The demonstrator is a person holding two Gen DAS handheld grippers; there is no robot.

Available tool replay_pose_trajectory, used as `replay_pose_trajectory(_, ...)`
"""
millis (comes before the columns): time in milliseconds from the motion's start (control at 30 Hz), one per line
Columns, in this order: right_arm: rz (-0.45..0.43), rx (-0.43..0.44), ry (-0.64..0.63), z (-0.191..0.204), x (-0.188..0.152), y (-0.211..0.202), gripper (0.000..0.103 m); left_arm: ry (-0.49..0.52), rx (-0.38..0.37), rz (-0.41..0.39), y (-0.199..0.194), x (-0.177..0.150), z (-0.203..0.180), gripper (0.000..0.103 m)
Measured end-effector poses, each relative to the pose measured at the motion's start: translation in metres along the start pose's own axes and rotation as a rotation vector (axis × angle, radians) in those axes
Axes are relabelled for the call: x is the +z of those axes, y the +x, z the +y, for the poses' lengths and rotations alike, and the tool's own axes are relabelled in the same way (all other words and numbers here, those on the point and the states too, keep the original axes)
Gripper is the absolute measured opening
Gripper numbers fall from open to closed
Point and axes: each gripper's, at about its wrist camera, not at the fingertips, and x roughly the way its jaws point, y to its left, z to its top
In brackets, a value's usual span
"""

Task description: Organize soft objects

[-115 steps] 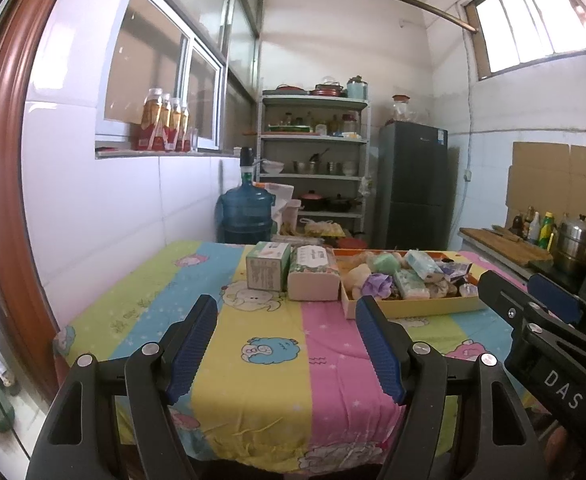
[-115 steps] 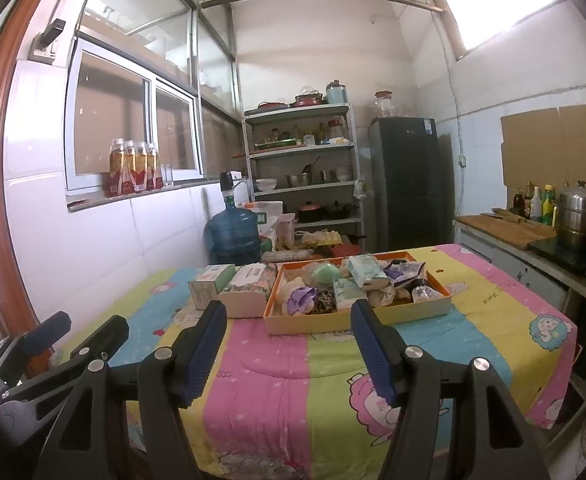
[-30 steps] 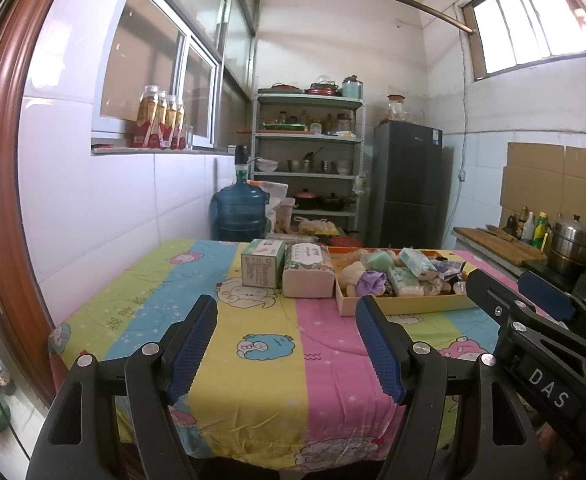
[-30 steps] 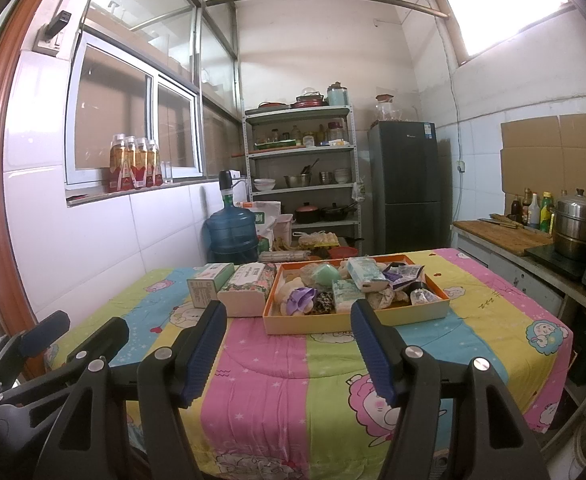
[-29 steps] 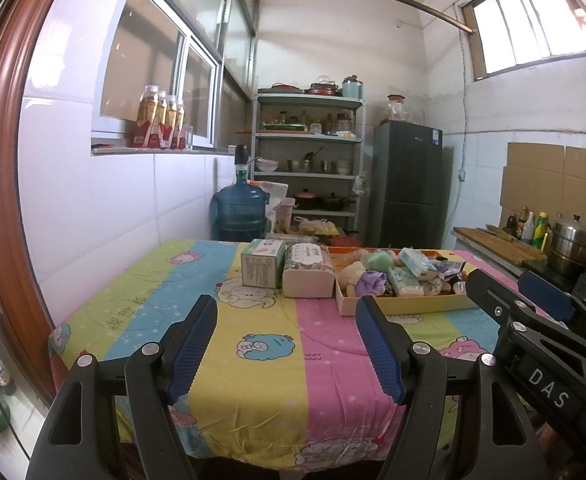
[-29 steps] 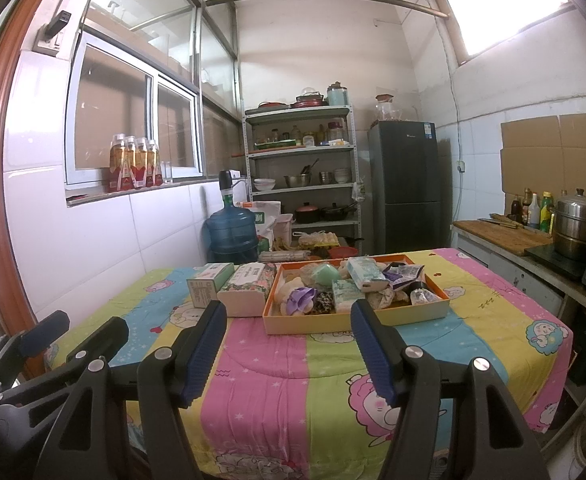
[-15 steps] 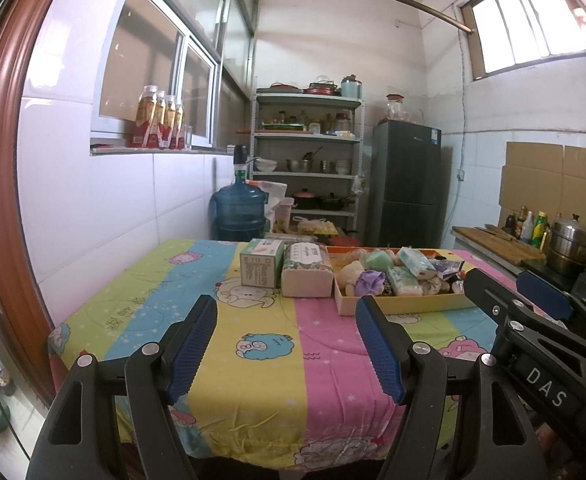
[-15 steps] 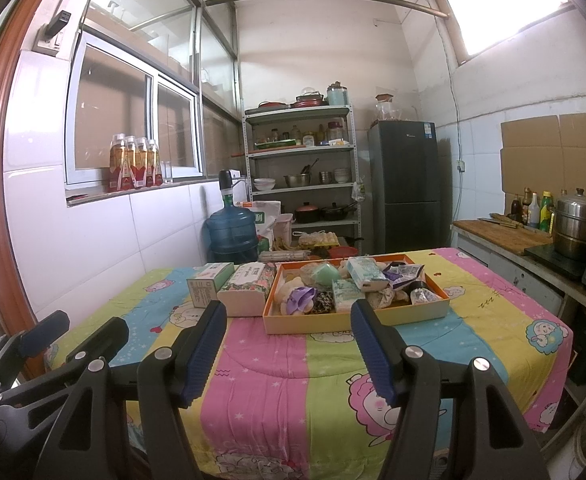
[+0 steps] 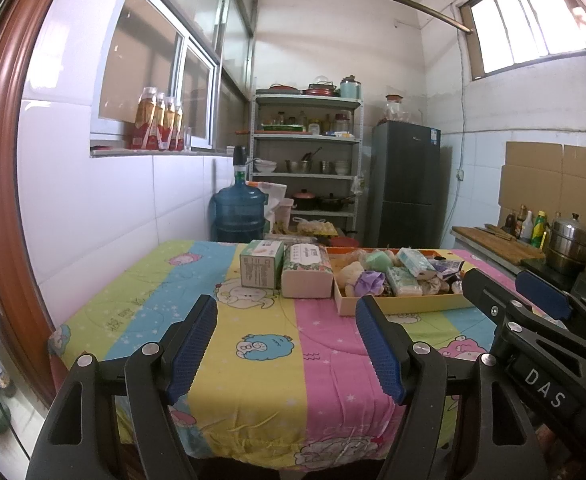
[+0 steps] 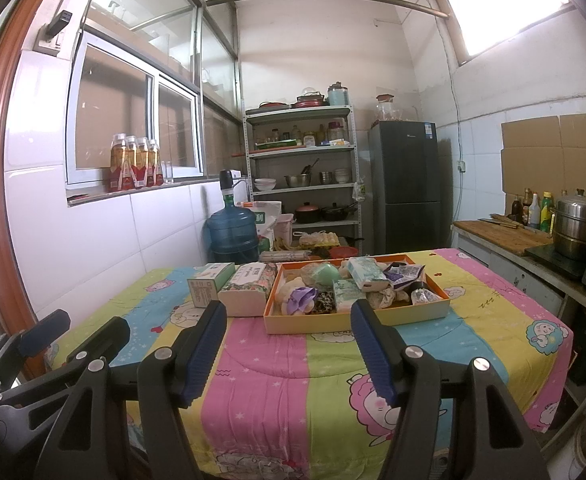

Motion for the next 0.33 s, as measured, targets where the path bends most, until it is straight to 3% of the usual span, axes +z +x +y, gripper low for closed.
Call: replay_pose_trajectory(333,0.001,-0.001,0.000,0.0003,-0.0002,0.0000,0.064,-0.001,0.002,-0.007,-0.0014,0.0010,-0.0064,0.074)
